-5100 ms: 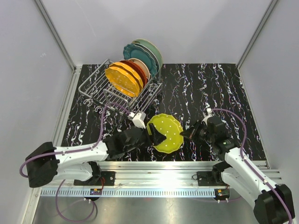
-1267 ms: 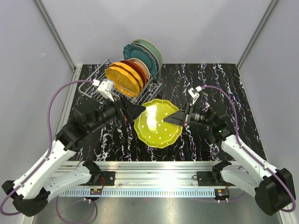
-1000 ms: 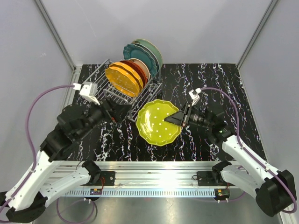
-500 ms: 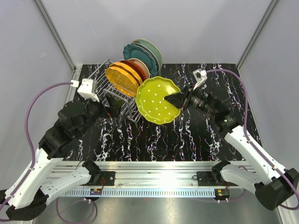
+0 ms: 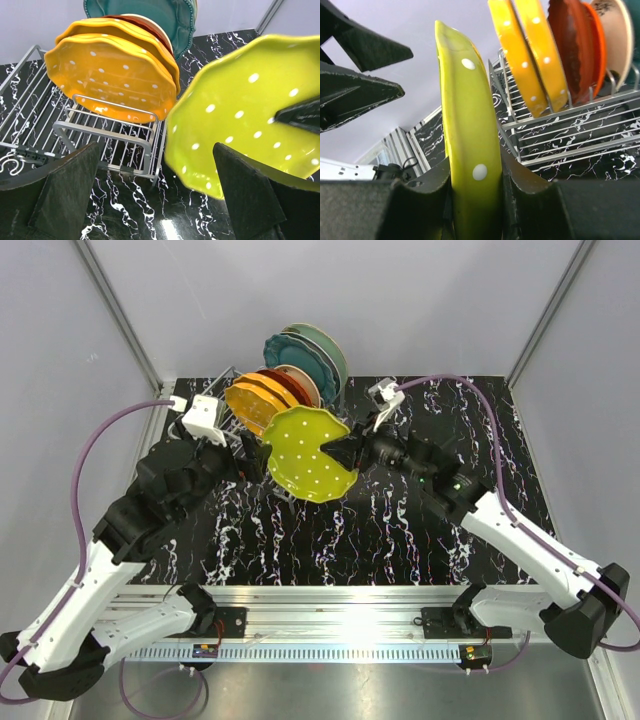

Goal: Load the plates into the dish rack
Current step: Insert the plate into the dish rack

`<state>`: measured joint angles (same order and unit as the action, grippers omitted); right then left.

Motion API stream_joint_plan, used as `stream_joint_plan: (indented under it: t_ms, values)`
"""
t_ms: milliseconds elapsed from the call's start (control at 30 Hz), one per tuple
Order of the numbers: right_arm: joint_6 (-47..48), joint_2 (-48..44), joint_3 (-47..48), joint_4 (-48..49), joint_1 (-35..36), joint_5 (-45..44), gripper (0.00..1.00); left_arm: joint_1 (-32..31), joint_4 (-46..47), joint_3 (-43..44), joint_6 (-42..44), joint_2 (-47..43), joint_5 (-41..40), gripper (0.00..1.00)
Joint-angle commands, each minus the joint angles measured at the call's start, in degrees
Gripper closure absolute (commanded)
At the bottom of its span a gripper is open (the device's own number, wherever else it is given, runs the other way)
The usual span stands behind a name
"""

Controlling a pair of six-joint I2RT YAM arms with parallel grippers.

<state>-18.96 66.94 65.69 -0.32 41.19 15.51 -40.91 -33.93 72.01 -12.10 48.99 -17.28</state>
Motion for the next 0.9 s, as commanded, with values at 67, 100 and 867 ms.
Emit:
stream_joint_plan:
  t_ms: [67, 100, 867]
  values:
    - [3.84, 1.61, 7.86, 7.53, 5.21, -5.13, 1.00, 0.21, 2.73, 0.42, 2.69, 0.14, 0.58, 0.01]
    - [4.28, 1.97, 8.31, 7.44, 5.74, -5.57, 1.00, 0.21, 2.73, 0.15, 2.87, 0.05, 0.23, 0.01]
    - [29.06, 14.18, 23.16, 1.99, 16.82, -15.15, 1.00, 2.85, 5.45, -0.82, 10.43, 5.40, -9.71, 0.01]
